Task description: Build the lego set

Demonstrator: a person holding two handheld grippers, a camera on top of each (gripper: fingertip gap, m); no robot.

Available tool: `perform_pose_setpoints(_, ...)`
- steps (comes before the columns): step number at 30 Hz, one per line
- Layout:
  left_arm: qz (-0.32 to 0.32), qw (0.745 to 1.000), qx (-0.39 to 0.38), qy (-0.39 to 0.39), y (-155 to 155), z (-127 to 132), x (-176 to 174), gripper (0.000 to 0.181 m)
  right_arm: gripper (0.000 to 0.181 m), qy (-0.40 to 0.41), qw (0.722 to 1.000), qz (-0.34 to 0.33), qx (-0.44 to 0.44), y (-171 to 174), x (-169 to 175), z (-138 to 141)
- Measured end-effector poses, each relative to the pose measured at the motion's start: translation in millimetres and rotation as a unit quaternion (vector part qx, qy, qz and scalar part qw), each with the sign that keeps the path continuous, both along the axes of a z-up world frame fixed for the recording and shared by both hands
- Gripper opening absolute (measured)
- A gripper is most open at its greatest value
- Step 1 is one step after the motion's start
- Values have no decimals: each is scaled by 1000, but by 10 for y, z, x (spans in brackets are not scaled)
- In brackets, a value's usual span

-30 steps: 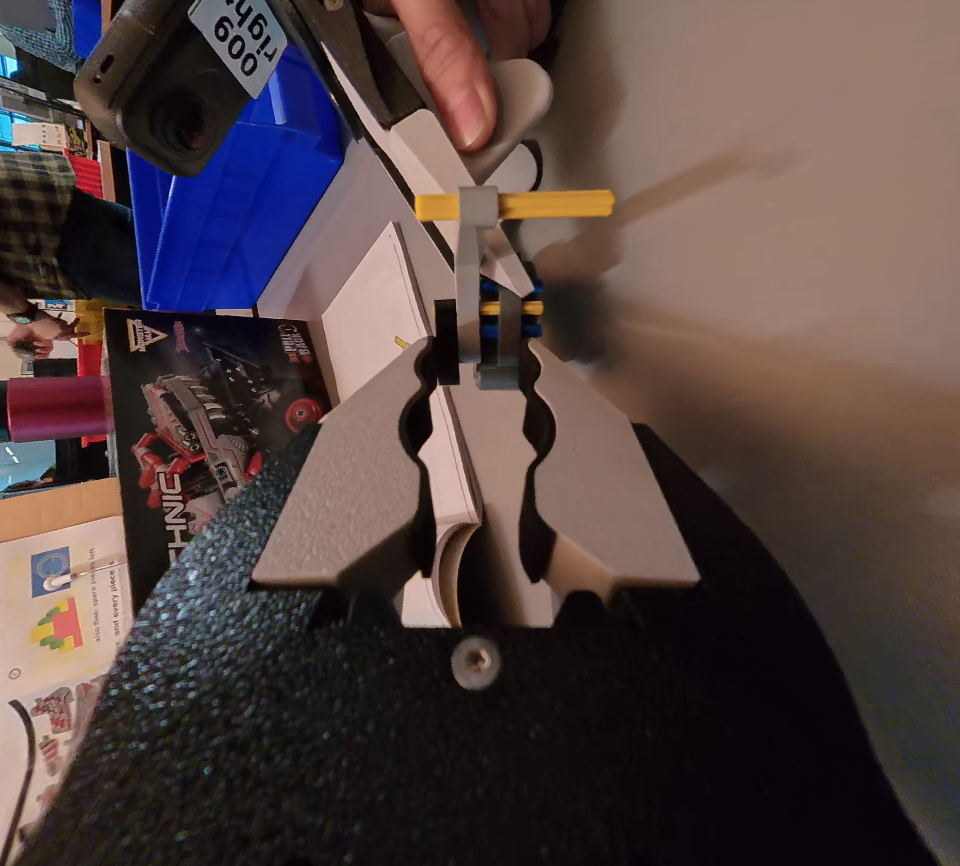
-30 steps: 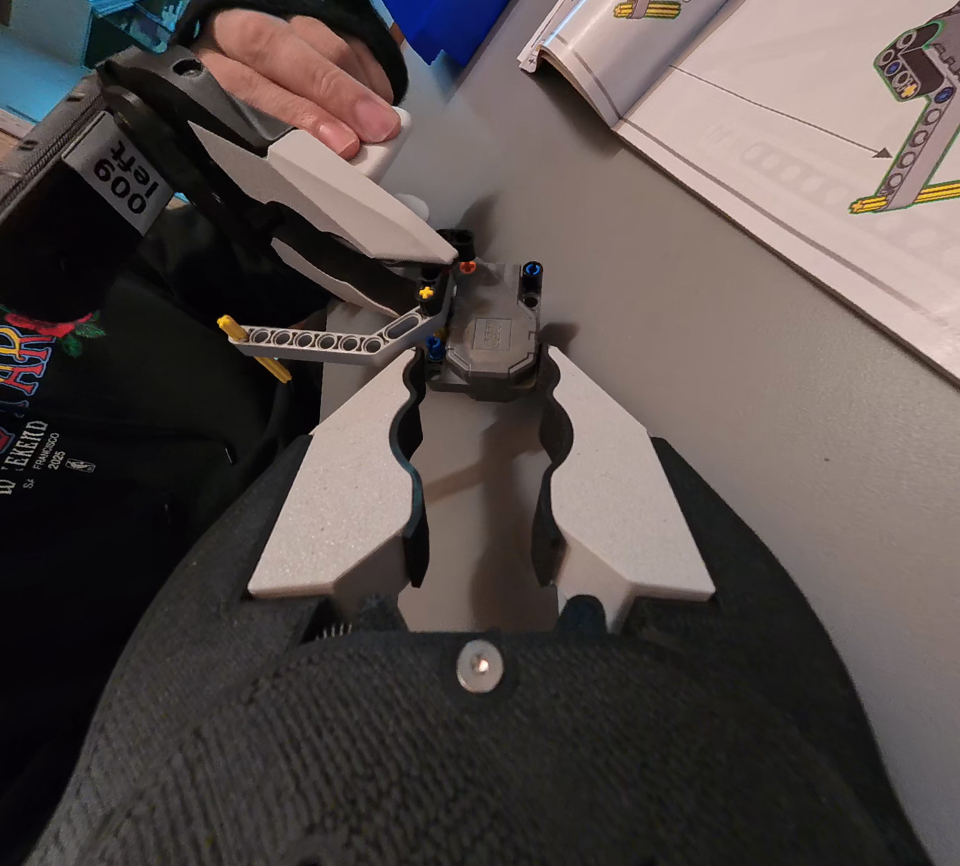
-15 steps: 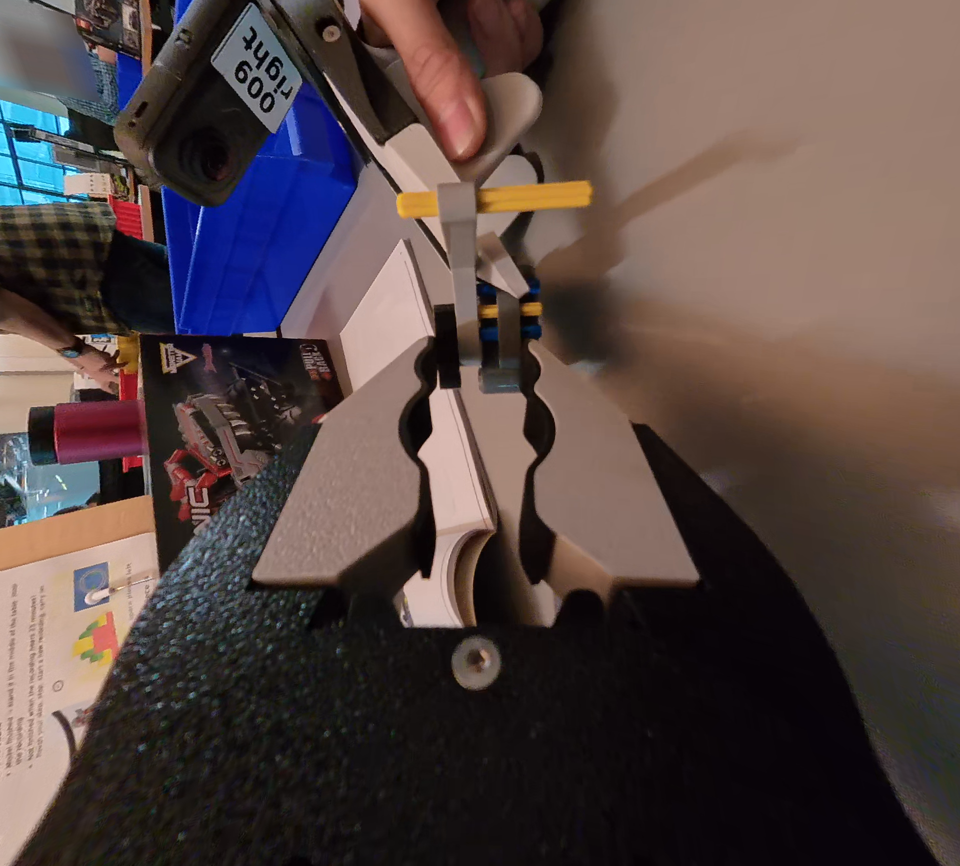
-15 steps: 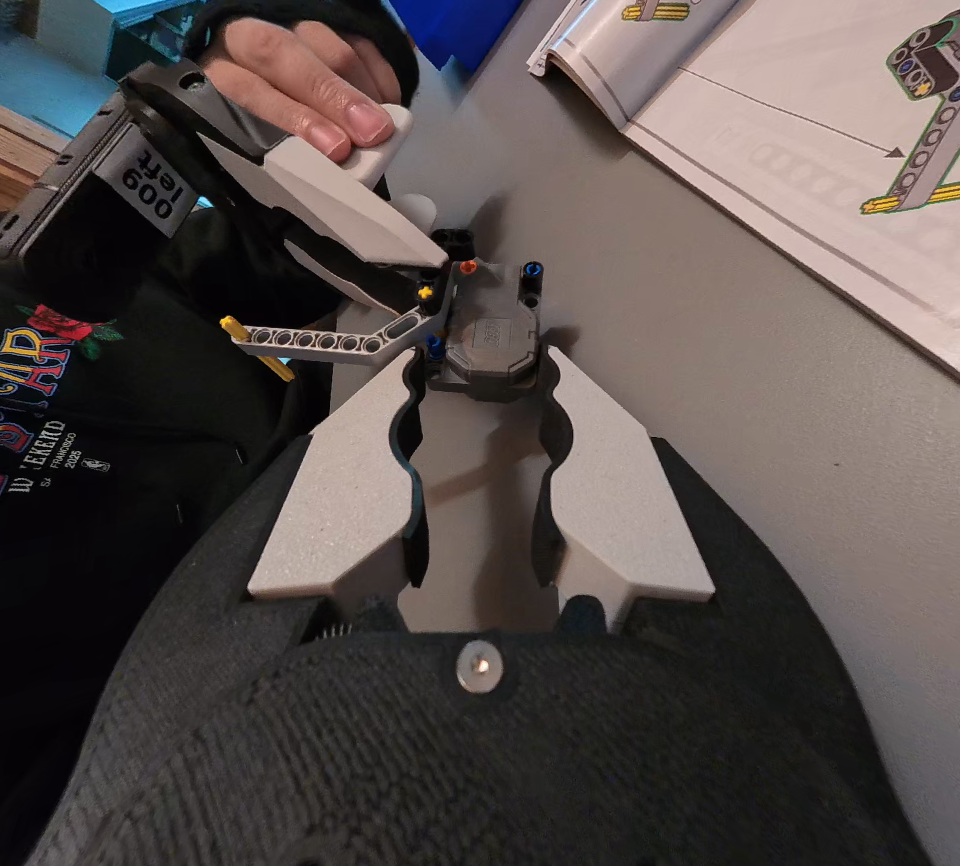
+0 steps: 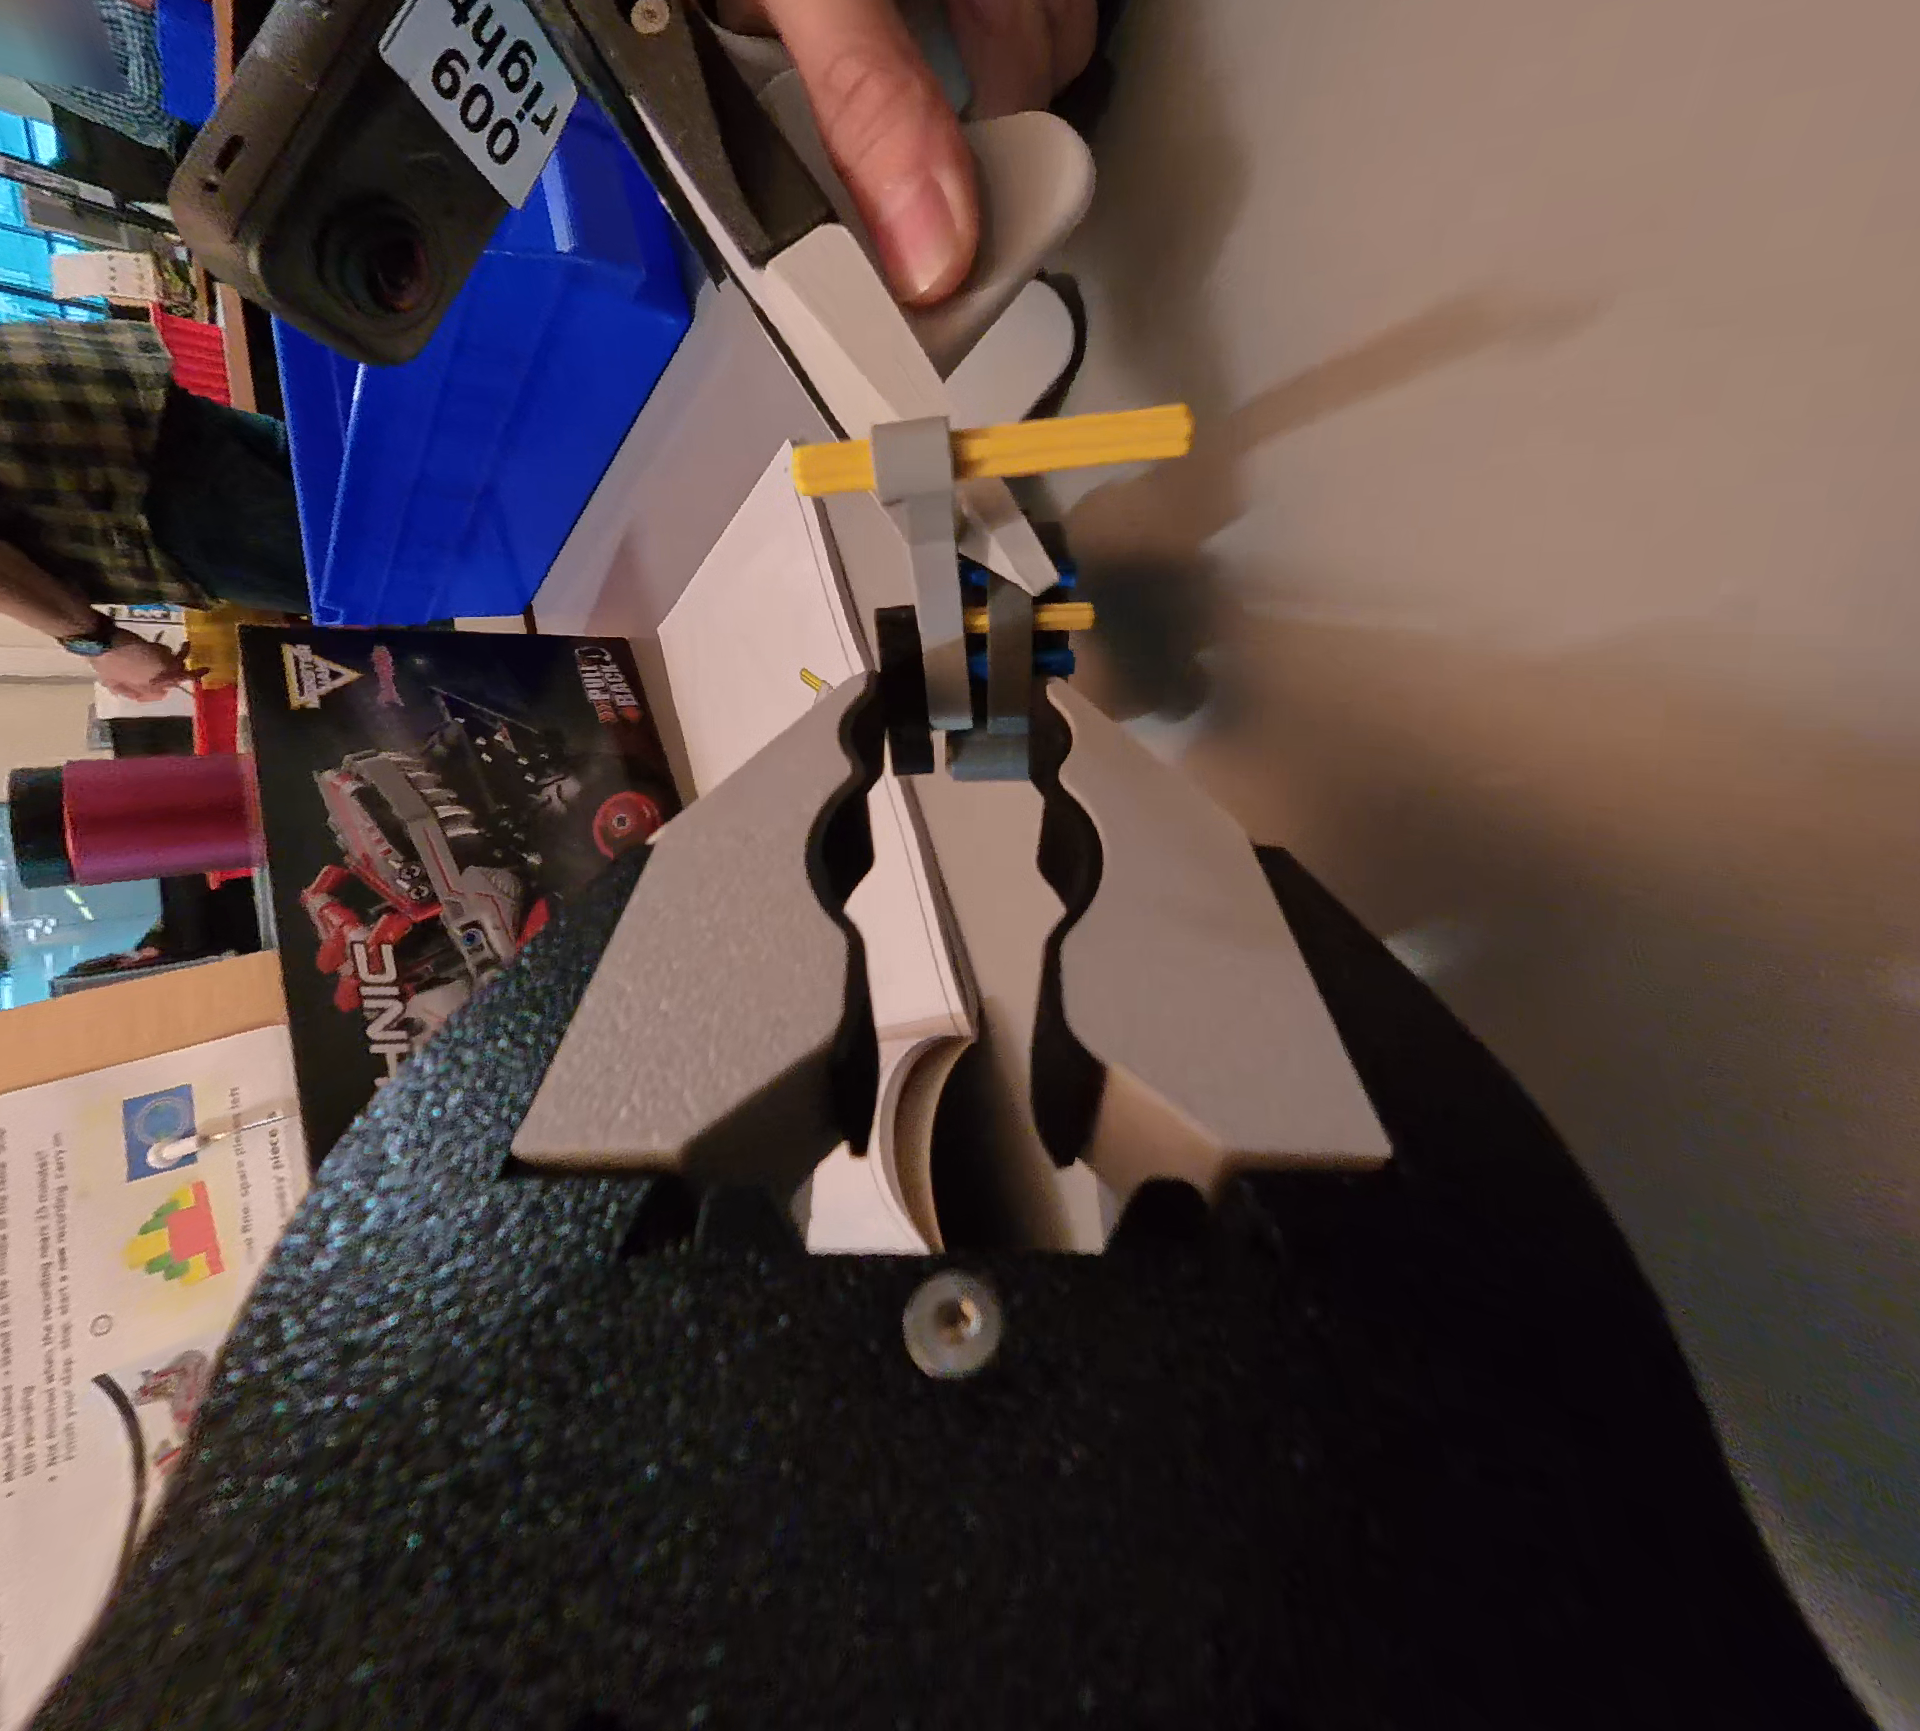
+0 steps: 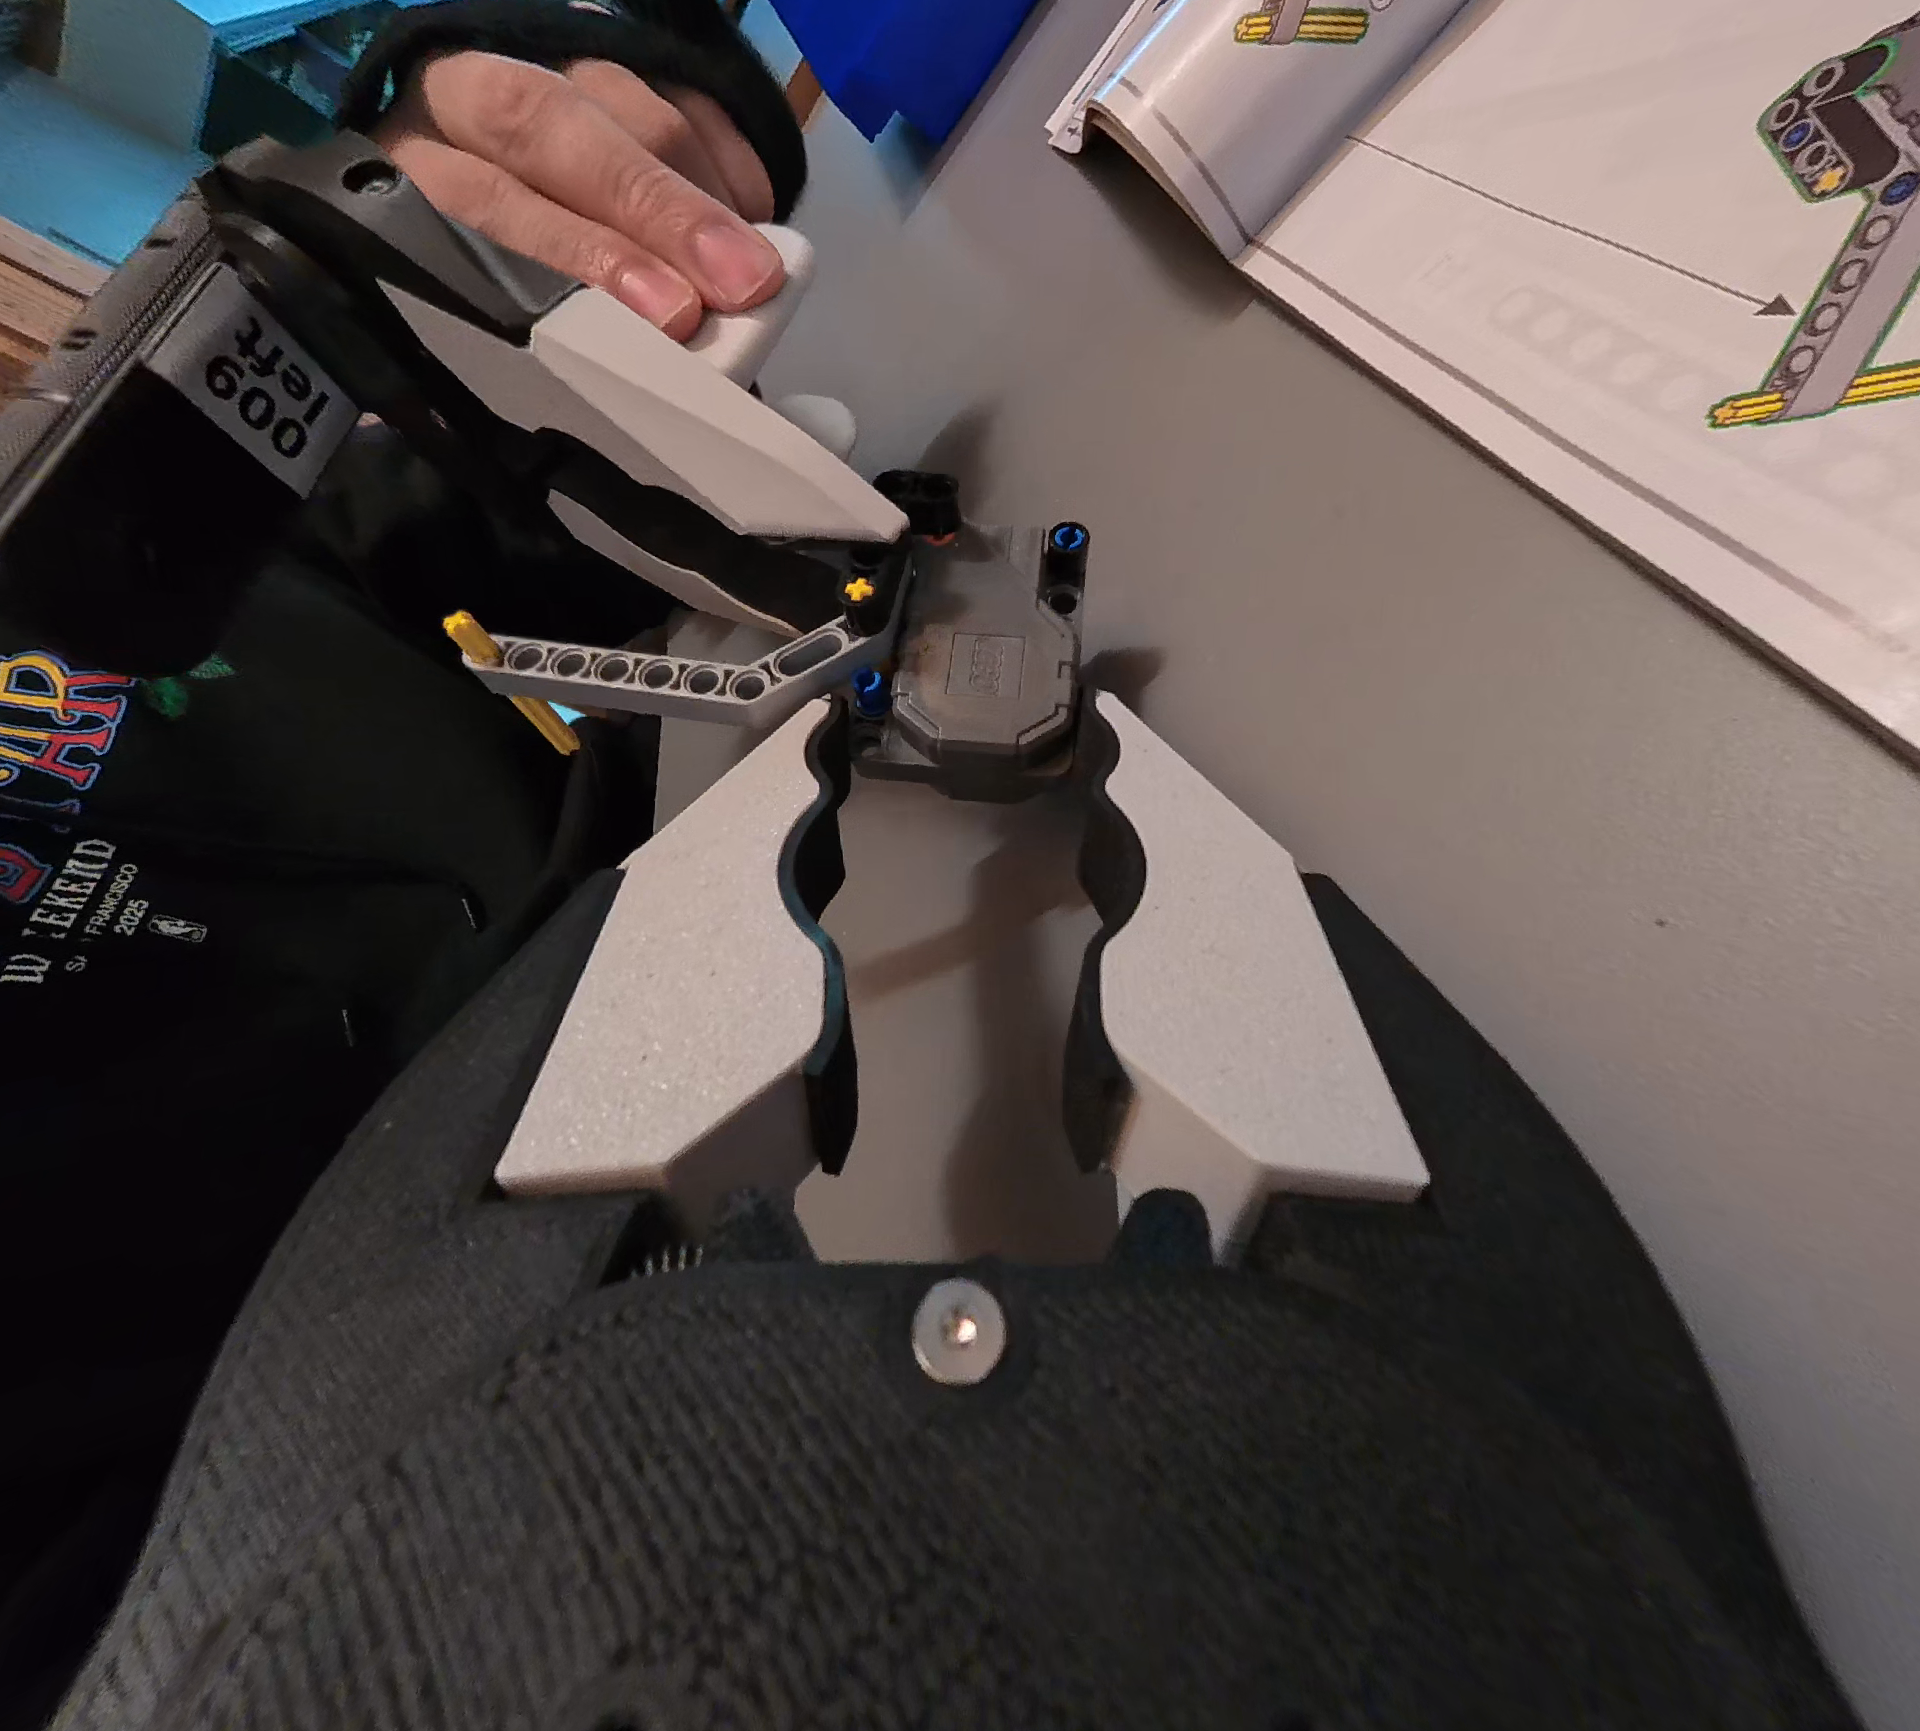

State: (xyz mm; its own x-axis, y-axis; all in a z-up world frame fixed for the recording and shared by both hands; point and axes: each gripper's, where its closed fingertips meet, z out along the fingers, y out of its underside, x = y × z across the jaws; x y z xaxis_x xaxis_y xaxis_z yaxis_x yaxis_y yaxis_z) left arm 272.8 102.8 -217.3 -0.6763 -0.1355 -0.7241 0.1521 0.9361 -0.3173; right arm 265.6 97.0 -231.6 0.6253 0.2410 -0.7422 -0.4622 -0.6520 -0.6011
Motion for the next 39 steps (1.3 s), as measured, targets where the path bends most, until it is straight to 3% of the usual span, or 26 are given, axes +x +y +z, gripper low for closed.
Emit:
perform_pose_setpoints(4, -22, 999, 5, -40, -13, 53, 19, 26, 41, 5, 1000, -2, 5, 2, 6, 19)
perform_pose_setpoints(7, -20, 999, 7, -47, -18, 97, 21, 39, 41, 6, 1000, 7, 8, -6, -20, 27)
perform_pose_setpoints(13, -24, 999, 16, -26, -28, 18, -15, 27, 42, 4, 1000, 2, 4, 4, -9, 16)
perform_pose_setpoints(27, -32, 998, 47, -12, -29, -1, -15, 25, 41, -7, 1000, 6, -4, 0, -28, -15)
perform_pose_setpoints(39, -18, 1000, 12, -16, 25, 24, 30, 25, 41, -2, 1000, -11, 6, 28, 14, 17)
